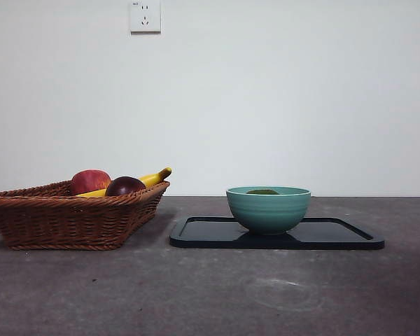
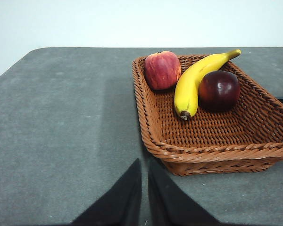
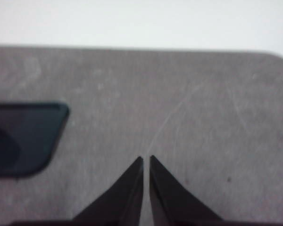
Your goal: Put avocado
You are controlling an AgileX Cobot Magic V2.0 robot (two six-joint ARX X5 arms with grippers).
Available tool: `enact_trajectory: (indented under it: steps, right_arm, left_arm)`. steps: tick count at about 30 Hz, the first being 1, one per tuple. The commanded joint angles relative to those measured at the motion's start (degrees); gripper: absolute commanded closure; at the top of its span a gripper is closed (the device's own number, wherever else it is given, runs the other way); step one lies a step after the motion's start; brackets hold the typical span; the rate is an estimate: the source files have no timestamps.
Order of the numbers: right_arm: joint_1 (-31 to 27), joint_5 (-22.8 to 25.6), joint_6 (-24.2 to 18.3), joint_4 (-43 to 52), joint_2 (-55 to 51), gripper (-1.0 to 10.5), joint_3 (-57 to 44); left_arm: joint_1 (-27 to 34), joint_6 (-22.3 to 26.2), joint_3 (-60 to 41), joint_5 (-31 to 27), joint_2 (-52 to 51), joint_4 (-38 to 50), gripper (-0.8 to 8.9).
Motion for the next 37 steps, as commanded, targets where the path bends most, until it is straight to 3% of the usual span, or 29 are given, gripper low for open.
enact_trajectory:
  steps: [1,14,37]
  right_arm:
    - [0.07,0.0,-0.09,-0.17,-0.09,9.3,-0.59]
    - [0.02,0.02,-3.1,-0.02,-0.09,9.3,-0.59]
    - [0.02,0.02,-3.08,1.05,-0.09,9.3,-0.55]
  left_arm:
    - [0.0,0.24,-1.18,-0.02,-0.07,-0.46,7.93]
    - [0.0,0.24,-1.16,-0.02,-0.07,-0.48,7.93]
    - [0.0,0.24,-1.16,-0.02,-0.07,-0.48,7.93]
